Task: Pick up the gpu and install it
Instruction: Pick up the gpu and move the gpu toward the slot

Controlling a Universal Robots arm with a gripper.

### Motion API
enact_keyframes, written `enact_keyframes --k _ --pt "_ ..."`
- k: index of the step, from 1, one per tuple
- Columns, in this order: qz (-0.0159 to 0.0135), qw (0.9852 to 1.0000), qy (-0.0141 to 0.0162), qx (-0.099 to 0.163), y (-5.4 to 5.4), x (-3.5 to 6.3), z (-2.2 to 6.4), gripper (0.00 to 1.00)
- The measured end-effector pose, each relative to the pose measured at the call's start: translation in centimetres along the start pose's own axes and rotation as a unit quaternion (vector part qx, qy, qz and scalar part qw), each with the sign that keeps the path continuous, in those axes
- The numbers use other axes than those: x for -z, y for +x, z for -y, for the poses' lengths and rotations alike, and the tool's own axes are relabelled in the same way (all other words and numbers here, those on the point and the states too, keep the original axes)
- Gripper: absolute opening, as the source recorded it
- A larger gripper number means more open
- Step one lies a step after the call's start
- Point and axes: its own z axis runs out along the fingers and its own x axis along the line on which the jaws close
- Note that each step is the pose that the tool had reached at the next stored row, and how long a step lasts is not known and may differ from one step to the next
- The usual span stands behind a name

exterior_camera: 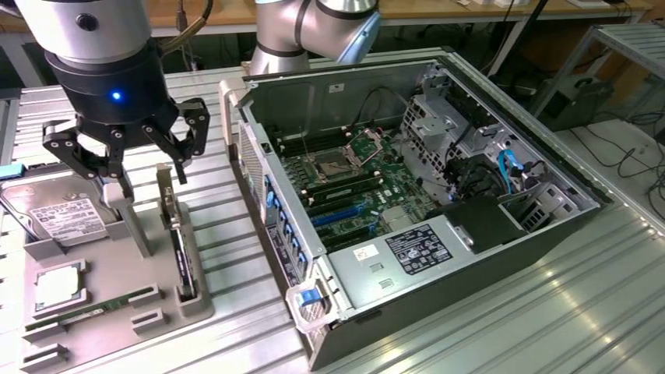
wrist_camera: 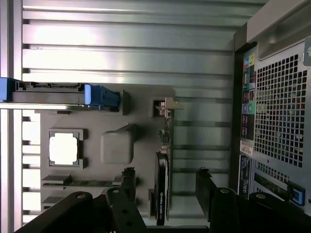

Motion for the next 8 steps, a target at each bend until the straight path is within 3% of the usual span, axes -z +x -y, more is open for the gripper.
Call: enact_keyframes --k 8 --pt "0.0000 1.0000 -0.0001 0.000 0.01 -0.88 0.03 0.62"
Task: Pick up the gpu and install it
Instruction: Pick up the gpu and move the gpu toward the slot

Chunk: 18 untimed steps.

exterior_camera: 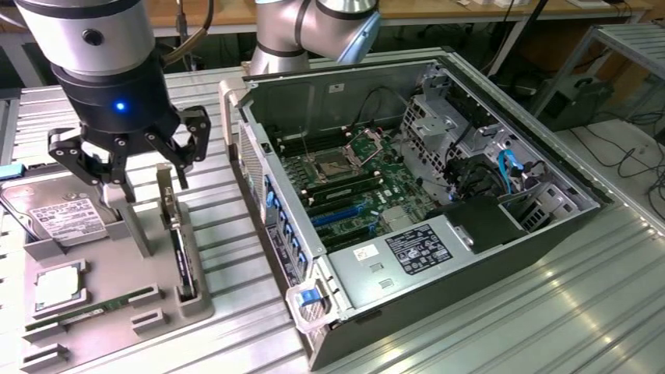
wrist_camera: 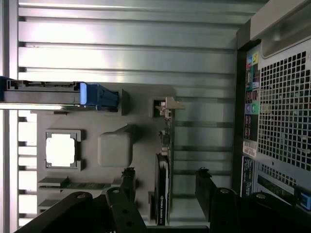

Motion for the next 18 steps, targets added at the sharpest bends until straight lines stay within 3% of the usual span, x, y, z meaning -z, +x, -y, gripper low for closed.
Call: enact_keyframes --k 6,18 --pt "0.0000 1.0000 0.0001 0.000 0.0 -0.81 0.21 0.62" --pt "-0.0001 1.0000 -0.0002 0.006 0.1 -2.45 2.56 0.62"
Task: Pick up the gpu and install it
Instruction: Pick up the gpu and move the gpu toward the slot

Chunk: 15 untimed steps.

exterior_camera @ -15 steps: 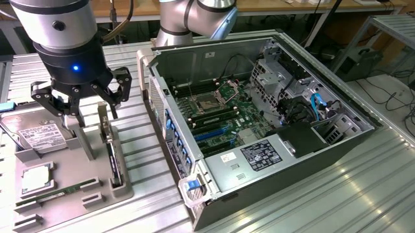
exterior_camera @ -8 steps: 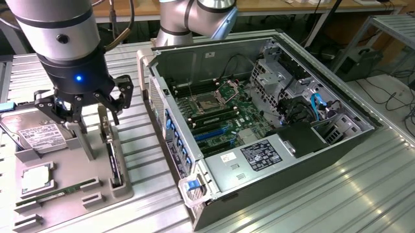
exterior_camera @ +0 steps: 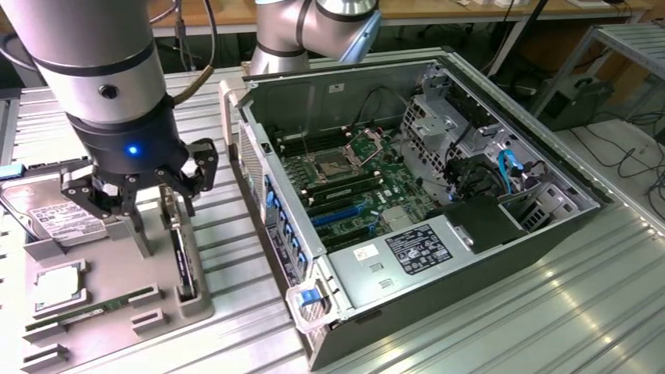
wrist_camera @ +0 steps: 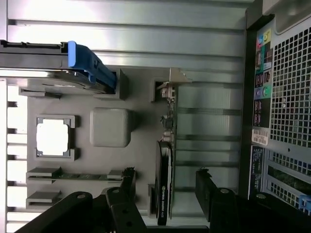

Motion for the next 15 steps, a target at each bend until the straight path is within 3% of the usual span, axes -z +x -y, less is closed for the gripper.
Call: enact_keyframes --k 5,15 --pt "-0.0001 1.0000 -0.0001 0.004 0.0 -1.01 0.47 0.62" --pt "-0.0001 1.0000 -0.0001 0.005 0.1 -2.36 0.57 0.62"
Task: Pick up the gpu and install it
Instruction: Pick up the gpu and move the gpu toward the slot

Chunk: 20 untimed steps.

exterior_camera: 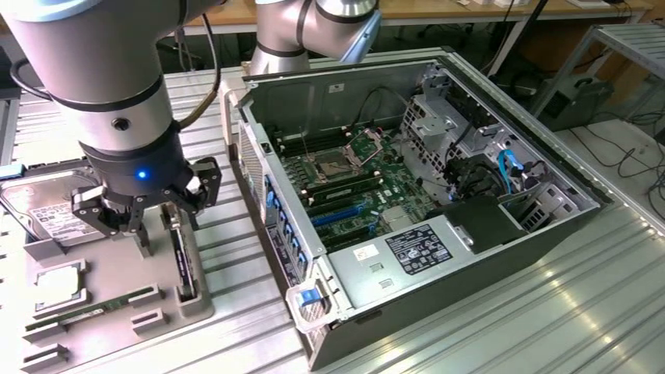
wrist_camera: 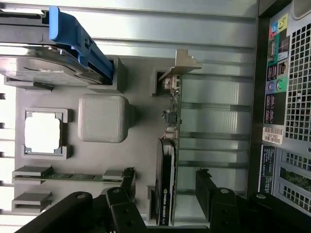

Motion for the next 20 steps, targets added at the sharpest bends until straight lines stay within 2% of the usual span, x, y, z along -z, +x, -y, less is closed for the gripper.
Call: enact_keyframes --k 11,15,20 --pt "0.0001 1.0000 0.0000 0.000 0.0 -1.97 0.11 0.62" --pt "0.0008 0.9997 0.0004 -0.024 0.0 -2.62 0.20 0.62" --pt "0.0009 0.9996 0.0005 -0.029 0.0 -2.70 0.20 0.62"
